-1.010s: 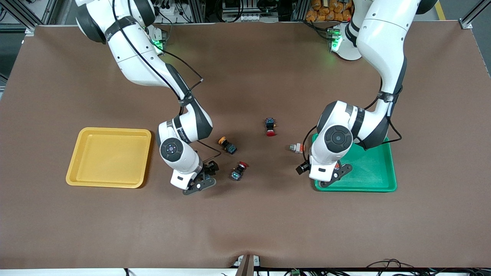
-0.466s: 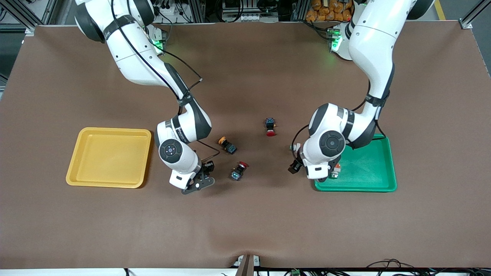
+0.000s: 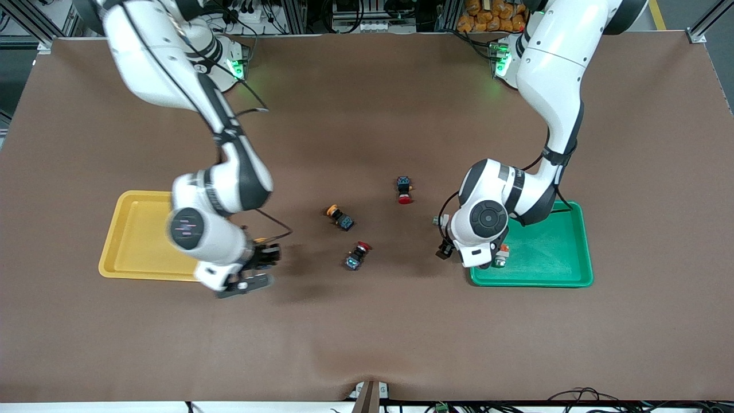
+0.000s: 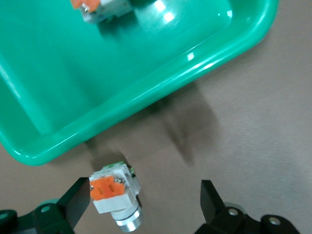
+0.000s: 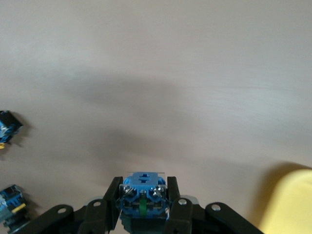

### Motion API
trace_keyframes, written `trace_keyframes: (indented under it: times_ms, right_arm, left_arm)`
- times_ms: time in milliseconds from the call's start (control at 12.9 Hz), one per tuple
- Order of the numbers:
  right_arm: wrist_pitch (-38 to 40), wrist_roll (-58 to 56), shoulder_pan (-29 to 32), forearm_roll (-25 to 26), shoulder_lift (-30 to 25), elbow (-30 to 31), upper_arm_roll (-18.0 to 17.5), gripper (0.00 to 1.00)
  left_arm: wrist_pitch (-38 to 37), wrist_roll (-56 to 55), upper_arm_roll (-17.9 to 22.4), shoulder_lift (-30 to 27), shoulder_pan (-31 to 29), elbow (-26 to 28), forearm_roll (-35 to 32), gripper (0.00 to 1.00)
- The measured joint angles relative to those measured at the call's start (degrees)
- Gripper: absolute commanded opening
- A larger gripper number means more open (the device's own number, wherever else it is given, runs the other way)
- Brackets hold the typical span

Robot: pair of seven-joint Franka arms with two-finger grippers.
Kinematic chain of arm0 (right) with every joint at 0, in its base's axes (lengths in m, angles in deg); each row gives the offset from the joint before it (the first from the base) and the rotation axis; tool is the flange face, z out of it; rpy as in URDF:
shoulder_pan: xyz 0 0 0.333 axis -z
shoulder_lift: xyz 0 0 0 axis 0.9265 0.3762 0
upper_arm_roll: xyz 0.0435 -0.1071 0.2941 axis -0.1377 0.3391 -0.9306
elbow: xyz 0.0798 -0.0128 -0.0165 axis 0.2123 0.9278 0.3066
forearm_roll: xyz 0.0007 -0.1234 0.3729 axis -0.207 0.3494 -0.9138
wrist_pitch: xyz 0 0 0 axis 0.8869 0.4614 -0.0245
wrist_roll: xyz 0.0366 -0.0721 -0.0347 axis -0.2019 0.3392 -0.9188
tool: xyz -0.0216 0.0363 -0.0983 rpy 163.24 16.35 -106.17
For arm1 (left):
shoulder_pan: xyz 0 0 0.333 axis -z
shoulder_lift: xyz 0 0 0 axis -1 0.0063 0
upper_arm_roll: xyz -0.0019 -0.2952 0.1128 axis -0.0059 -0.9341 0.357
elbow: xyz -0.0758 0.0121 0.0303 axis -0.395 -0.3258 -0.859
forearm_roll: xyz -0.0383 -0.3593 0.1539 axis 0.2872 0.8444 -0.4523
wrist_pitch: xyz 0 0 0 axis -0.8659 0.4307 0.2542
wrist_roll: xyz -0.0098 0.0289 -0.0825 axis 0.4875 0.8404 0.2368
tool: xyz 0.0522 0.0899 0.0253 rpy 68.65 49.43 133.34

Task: Place green and yellow buttons in trays
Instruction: 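Place the blue button in the yellow tray while the left gripper grasps, then release the second white button in the green tray while the right gripper reaches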

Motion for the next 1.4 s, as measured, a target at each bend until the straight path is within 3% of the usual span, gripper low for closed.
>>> trace_keyframes:
  times_ms: [388,544,699,777,1165,1398]
  right_arm:
    - [2.07,-10.28,10.55,0.00,-7.74,11.94,0.20,0.00]
    - [6.12,-12.78,14.73,0.00,-8.38,13.69,0.19,0.15]
    - [8.52,-14.25,17.40,0.00,-8.37,14.45,0.17,1.00]
    - [8.89,-14.35,17.83,0.00,-8.31,14.89,0.15,1.00]
    - [8.85,-14.40,16.86,-0.03,-8.18,14.56,-1.23,1.00]
    - [8.62,-14.23,10.62,-0.17,-8.32,12.40,-1.88,1.00]
  left_arm:
    - [-0.01,-2.37,0.01,0.01,1.86,1.79,-0.14,1.00]
    - [-0.01,-2.37,0.18,0.01,1.83,2.39,-0.15,0.48]
    - [-0.01,-2.37,0.34,0.00,1.77,2.50,-0.15,0.06]
    - [-0.01,-2.37,0.34,0.00,1.78,2.51,-0.15,0.00]
    - [-1.11,-1.62,0.41,-1.09,1.51,1.68,-0.20,0.00]
    - [-12.35,8.28,0.79,-4.92,-1.97,-2.20,-0.35,0.00]
